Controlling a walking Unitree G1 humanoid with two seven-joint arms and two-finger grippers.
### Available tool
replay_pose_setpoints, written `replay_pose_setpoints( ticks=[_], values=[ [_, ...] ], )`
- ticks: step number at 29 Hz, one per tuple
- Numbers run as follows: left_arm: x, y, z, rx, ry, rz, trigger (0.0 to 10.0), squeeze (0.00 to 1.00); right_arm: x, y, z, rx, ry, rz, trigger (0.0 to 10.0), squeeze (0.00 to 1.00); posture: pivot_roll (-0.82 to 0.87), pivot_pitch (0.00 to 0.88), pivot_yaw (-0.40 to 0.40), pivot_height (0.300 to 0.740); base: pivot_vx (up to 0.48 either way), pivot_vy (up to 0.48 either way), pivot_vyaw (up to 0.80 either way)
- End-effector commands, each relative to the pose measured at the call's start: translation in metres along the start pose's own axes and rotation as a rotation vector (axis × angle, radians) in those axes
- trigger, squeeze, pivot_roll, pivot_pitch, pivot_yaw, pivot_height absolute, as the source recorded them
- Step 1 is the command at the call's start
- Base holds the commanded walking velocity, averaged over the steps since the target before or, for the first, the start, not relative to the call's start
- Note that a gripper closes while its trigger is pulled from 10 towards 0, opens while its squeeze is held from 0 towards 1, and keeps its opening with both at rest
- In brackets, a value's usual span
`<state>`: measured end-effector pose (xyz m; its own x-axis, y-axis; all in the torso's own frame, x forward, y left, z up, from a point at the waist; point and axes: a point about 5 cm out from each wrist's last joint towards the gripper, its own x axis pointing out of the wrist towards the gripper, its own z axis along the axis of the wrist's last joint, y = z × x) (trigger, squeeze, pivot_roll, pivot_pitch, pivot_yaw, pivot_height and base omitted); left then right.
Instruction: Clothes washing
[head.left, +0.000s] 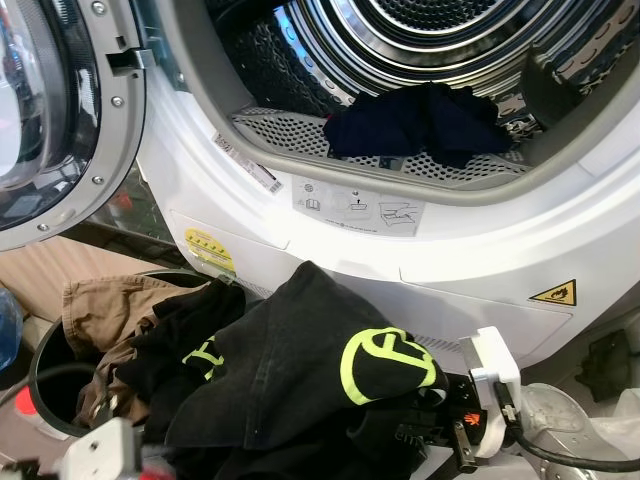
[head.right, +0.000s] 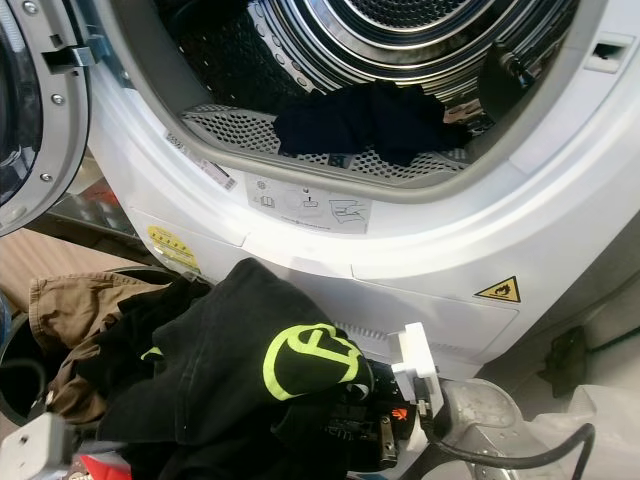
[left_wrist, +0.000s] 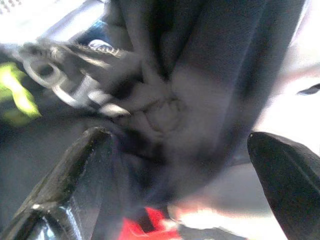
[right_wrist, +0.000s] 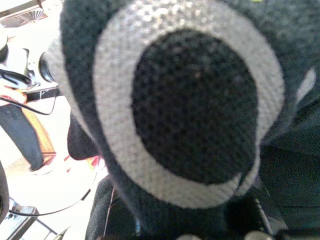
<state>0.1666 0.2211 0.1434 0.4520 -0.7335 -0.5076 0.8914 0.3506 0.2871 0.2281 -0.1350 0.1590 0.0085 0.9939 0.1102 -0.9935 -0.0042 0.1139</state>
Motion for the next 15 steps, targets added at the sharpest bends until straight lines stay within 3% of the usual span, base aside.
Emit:
replay_pose_setpoints(
  ticks=[1, 4, 5, 6, 8, 9, 11, 12, 13, 15],
  values=[
    [0.017, 0.008, -0.002, 0.159, 0.007, 0.069, 10.0, 1.00, 0.003, 0.000, 0.006, -0.042, -0.017, 0.020, 0.0, 0.00, 0.09, 0.077, 0.000, 0.740, 0.000, 0.000, 0.00],
    [0.023, 0.008, -0.001, 0.152, -0.011, 0.083, 10.0, 1.00, 0.003, 0.000, 0.006, -0.044, -0.018, 0.019, 0.0, 0.00, 0.09, 0.073, 0.002, 0.740, 0.000, 0.000, 0.00],
    [0.028, 0.005, -0.002, 0.132, -0.014, 0.060, 10.0, 0.84, 0.003, 0.000, 0.006, -0.045, -0.019, 0.019, 0.0, 0.00, 0.08, 0.070, 0.002, 0.740, 0.000, 0.000, 0.00],
    [0.034, -0.002, -0.005, 0.108, -0.010, 0.006, 10.0, 0.22, 0.004, 0.000, 0.006, -0.046, -0.019, 0.018, 0.0, 0.00, 0.08, 0.069, 0.005, 0.740, 0.000, 0.000, 0.00],
    [0.038, -0.008, -0.007, 0.092, -0.007, -0.034, 10.0, 0.22, 0.004, 0.000, 0.006, -0.047, -0.020, 0.018, 0.0, 0.00, 0.08, 0.068, 0.006, 0.740, 0.000, 0.000, 0.00],
    [0.041, -0.016, -0.009, 0.067, -0.009, -0.093, 10.0, 0.11, 0.004, 0.000, 0.005, -0.047, -0.021, 0.018, 0.0, 0.00, 0.07, 0.064, 0.005, 0.740, 0.000, 0.000, 0.00],
    [0.044, -0.025, -0.005, -0.002, -0.046, -0.172, 10.0, 0.12, 0.005, 0.000, 0.004, -0.047, -0.019, 0.017, 0.0, 0.00, 0.07, 0.063, 0.007, 0.740, 0.000, 0.000, 0.00],
    [0.043, -0.027, -0.002, -0.020, -0.062, -0.203, 10.0, 0.14, 0.005, 0.000, 0.004, -0.047, -0.018, 0.017, 0.0, 0.00, 0.07, 0.064, 0.008, 0.740, 0.000, 0.000, 0.00],
    [0.041, -0.028, 0.001, -0.026, -0.074, -0.217, 10.0, 0.34, 0.005, 0.000, 0.003, -0.046, -0.017, 0.017, 0.0, 0.00, 0.07, 0.065, 0.007, 0.740, 0.000, 0.000, 0.00],
    [0.038, -0.028, 0.003, -0.033, -0.079, -0.230, 10.0, 0.34, 0.005, 0.000, 0.003, -0.045, -0.017, 0.017, 0.0, 0.00, 0.07, 0.066, 0.007, 0.740, 0.000, 0.000, 0.00]
  ],
)
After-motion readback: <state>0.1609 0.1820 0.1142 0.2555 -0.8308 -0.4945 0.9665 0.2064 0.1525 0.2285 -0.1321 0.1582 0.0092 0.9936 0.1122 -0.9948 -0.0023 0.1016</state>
